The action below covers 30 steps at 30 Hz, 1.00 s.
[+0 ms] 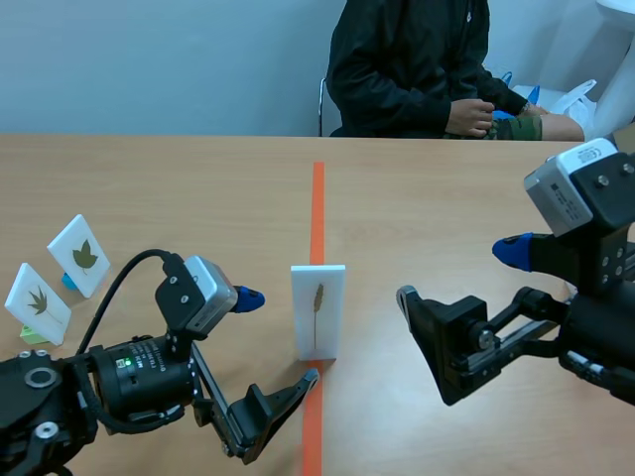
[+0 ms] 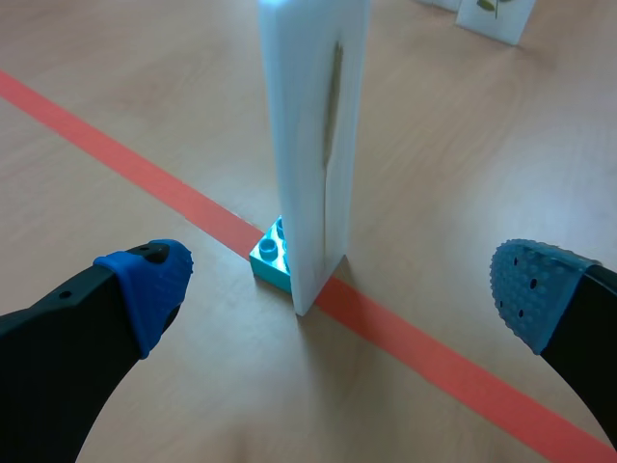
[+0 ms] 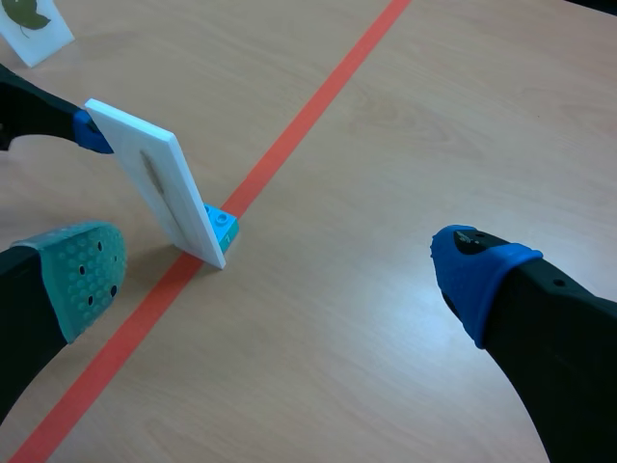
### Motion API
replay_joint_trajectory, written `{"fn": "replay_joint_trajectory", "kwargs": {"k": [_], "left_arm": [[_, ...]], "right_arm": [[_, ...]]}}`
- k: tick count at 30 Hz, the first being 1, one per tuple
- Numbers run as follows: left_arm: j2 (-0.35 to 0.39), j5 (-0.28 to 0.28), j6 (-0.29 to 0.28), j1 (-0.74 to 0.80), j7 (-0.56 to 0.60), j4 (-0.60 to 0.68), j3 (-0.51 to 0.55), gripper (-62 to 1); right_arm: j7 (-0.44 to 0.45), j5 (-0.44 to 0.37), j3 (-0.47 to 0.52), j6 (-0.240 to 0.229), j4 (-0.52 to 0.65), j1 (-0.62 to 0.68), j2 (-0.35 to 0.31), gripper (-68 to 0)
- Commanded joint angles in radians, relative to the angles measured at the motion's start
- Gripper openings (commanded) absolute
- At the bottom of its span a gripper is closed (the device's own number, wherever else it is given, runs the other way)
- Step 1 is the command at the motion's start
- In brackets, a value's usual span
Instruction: Sort the leaf by its shape. The table is split by an orange tape line. A compound leaf with several leaflets goes to the left side, a simple leaf with one blade goes to the right side. Return to the home posture when a red brick is placed on the table.
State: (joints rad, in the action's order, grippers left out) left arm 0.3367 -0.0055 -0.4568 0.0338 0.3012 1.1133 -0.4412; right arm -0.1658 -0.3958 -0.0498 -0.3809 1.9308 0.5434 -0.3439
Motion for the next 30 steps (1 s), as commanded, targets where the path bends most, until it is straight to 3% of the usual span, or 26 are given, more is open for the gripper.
{"fn": "replay_joint_trajectory", "kwargs": {"k": [1, 7, 10, 18, 22, 27, 30], "left_arm": [[-0.027, -0.005, 0.0, -0.03, 0.025, -0.006, -0.004, 1.4], [-0.088, -0.003, 0.002, -0.114, 0.052, -0.115, -0.045, 1.4], [-0.108, 0.023, 0.006, -0.143, 0.068, -0.15, -0.067, 1.4], [-0.121, 0.056, 0.051, -0.19, 0.094, -0.209, -0.122, 1.4], [-0.12, 0.078, 0.075, -0.195, 0.1, -0.228, -0.132, -8.8], [-0.12, 0.078, 0.09, -0.195, 0.1, -0.232, -0.141, -28.0], [-0.121, 0.078, 0.105, -0.195, 0.103, -0.232, -0.142, -36.0]], "right_arm": [[0.015, -0.007, 0.005, 0.001, 0.004, -0.012, -0.011, -1.0], [0.016, -0.007, 0.005, 0.001, 0.004, -0.012, -0.011, -1.0], [0.016, -0.007, 0.005, 0.001, 0.004, -0.012, -0.011, -1.0], [0.016, -0.007, 0.005, 0.001, 0.004, -0.012, -0.011, -1.0], [0.016, -0.007, 0.005, 0.001, 0.004, -0.012, -0.011, -1.0], [0.018, -0.008, 0.005, 0.001, 0.004, -0.012, -0.011, -1.0], [0.018, -0.008, 0.005, 0.001, 0.004, -0.012, -0.011, -1.0]]}}
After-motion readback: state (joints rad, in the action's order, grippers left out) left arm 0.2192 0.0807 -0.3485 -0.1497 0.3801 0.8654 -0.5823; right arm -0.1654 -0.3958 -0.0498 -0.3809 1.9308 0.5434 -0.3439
